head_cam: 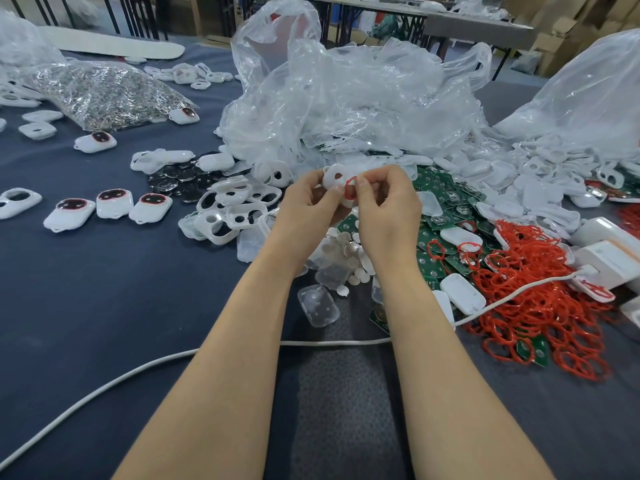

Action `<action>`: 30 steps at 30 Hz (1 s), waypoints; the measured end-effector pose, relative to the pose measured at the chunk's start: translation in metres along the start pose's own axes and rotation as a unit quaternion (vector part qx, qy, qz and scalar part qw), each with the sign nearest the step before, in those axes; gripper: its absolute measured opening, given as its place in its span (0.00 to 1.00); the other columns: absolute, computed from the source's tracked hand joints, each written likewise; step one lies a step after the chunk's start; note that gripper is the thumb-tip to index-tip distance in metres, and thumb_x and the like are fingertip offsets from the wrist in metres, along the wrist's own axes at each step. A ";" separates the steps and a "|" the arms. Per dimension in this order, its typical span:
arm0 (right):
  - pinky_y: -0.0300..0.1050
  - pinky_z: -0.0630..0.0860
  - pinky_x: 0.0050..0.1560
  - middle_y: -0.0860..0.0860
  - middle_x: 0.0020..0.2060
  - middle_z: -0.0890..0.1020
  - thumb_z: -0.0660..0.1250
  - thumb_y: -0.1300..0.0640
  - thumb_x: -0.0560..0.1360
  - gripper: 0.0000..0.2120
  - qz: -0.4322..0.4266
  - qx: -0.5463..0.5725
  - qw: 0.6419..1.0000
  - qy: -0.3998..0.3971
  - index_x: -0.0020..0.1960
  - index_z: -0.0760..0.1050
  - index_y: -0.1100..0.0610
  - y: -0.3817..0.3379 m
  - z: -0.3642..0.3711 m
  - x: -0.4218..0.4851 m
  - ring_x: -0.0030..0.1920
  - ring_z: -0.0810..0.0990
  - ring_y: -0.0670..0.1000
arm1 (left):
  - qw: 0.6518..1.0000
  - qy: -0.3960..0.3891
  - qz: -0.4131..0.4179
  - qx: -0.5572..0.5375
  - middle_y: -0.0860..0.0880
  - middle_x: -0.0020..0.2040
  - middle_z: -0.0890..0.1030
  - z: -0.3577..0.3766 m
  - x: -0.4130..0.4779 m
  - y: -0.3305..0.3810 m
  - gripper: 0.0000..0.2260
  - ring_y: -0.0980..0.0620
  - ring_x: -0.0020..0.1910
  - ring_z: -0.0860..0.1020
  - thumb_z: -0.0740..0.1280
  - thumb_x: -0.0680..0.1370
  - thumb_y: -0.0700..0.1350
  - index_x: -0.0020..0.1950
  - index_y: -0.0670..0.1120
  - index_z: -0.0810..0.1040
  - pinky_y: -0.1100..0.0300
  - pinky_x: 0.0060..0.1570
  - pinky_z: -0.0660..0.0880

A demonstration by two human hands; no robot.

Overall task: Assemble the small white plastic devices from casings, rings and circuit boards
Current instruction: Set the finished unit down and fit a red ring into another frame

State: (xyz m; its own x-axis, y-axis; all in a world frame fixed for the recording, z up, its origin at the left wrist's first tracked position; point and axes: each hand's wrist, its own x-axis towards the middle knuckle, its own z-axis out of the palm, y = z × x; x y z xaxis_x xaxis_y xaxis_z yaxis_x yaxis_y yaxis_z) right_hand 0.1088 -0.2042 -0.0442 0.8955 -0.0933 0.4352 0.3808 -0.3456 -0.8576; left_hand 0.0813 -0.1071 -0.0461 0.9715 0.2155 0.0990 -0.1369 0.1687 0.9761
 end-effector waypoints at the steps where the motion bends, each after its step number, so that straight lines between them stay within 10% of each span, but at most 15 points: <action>1: 0.52 0.75 0.50 0.57 0.44 0.81 0.64 0.61 0.77 0.01 0.000 -0.004 1.000 -0.005 0.46 0.74 0.58 0.001 0.000 0.000 0.45 0.79 0.55 | 1.000 0.001 0.000 -0.001 0.40 0.51 0.83 0.000 0.000 0.000 0.09 0.49 0.51 0.82 0.63 0.80 0.38 0.60 0.40 0.76 0.58 0.55 0.79; 14: 0.53 0.75 0.54 0.57 0.49 0.80 0.65 0.60 0.77 0.02 0.021 0.022 0.999 -0.045 0.46 0.73 0.54 0.002 -0.002 0.003 0.48 0.79 0.56 | 0.999 0.001 0.007 0.042 0.42 0.50 0.83 -0.003 0.002 0.000 0.12 0.51 0.49 0.83 0.66 0.79 0.36 0.62 0.40 0.74 0.62 0.51 0.79; 21: 0.39 0.76 0.45 0.53 0.44 0.84 0.63 0.58 0.79 0.07 0.145 0.162 0.956 -0.195 0.50 0.80 0.56 0.011 -0.021 0.013 0.44 0.82 0.48 | 0.998 -0.032 0.002 0.049 0.42 0.53 0.82 -0.009 0.000 0.003 0.13 0.49 0.52 0.83 0.65 0.79 0.36 0.64 0.39 0.72 0.61 0.53 0.79; 30: 0.34 0.75 0.35 0.50 0.37 0.81 0.61 0.59 0.80 0.08 0.172 0.189 0.962 -0.096 0.47 0.79 0.57 0.008 -0.002 0.010 0.37 0.80 0.44 | 1.000 -0.008 0.007 0.008 0.43 0.54 0.83 -0.006 0.001 0.001 0.14 0.49 0.53 0.82 0.68 0.78 0.40 0.62 0.38 0.76 0.60 0.56 0.78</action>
State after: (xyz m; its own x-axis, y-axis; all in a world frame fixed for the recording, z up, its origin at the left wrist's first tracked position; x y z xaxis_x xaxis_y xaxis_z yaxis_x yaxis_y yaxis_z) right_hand 0.1209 -0.2103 -0.0463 0.9957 0.0458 0.0811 0.0792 0.0421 -0.9960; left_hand 0.0806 -0.1009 -0.0462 0.9722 0.2034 0.1162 -0.1484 0.1509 0.9773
